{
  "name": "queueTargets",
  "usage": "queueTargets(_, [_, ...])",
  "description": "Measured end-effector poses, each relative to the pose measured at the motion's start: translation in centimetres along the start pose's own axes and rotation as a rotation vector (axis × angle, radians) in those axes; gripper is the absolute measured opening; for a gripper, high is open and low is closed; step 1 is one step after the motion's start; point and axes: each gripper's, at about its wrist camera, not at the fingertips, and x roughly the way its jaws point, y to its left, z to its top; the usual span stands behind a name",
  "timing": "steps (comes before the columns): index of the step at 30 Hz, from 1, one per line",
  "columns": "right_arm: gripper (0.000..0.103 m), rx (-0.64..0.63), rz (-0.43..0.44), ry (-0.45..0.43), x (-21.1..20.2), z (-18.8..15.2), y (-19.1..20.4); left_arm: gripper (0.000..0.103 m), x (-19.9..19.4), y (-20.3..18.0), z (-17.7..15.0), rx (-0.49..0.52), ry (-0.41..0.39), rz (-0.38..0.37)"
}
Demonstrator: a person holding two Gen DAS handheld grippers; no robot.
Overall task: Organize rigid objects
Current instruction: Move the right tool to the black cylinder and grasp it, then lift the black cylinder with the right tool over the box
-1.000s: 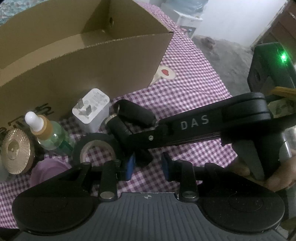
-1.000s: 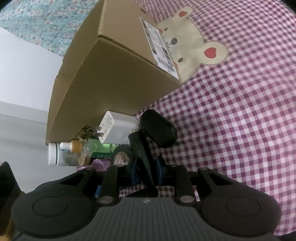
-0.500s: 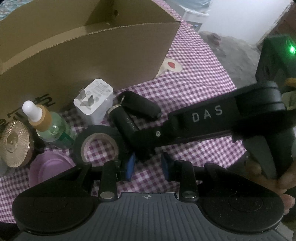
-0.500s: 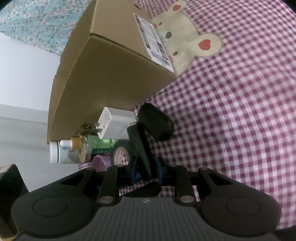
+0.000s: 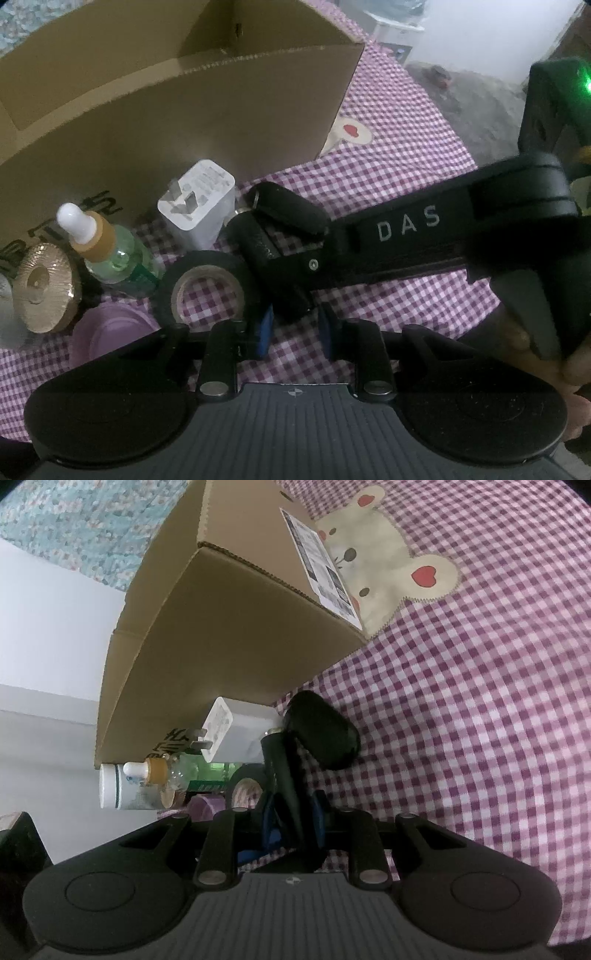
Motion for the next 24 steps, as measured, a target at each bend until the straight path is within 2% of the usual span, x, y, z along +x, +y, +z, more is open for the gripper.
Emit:
queueTargets(4, [0.024, 0.020, 0.019, -0.007, -0.8, -0.8, 0.1, 0.017, -1.6, -0.3, -0.3, 0.018, -0.032, -0.009])
queueTargets(8, [0.024, 0.036, 0.031, -0.027, -2.2, -1.6, -0.2, 0.015, -2.4, -0.6, -0.7, 0.025, -0.047, -0.028])
queueTargets(15, [0.024, 0.025, -0.021, -0.028, -2.1, -2.8, -0.2, 0.015, -1.1, -0.4, -1.4, 0.000, -0.016, -0.052])
queueTargets(18, [0.025, 0.009, -0.052, -0.006, -1.9, -2.8, 0.1, 0.017, -1.1, -0.1, -1.7, -0.018, -0.013, -0.059])
queueTargets(24, [0.025, -0.014, -0.084, -0.008, -1.7, -1.5, 0.8, 0.027, -0.8, 0.7, -1.2, -0.048, 0.000, -0.076])
